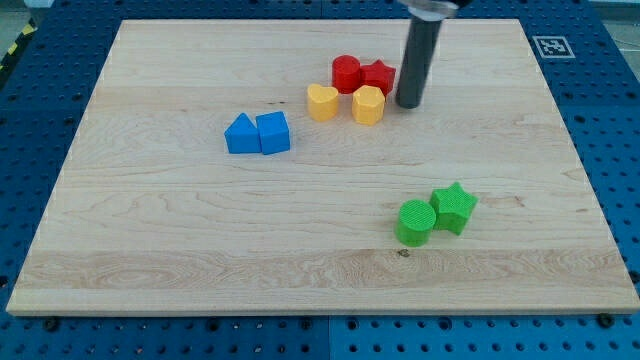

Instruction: Move the arm to the right center of the board

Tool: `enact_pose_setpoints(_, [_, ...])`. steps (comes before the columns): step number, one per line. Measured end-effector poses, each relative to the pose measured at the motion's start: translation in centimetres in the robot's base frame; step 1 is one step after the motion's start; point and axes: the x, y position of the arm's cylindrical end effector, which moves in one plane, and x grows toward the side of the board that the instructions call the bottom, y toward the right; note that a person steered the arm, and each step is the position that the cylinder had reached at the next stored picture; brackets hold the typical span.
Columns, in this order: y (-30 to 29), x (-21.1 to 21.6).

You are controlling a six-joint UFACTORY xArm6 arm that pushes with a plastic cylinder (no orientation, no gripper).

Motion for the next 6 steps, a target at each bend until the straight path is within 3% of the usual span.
enact_pose_setpoints(2, [-4.6,0.0])
enact_pose_setpoints(3, [0.5,0.1])
enact_pose_setpoints(5, [16.7,3.0])
enact_pose_setpoints(6, [21.1,3.0])
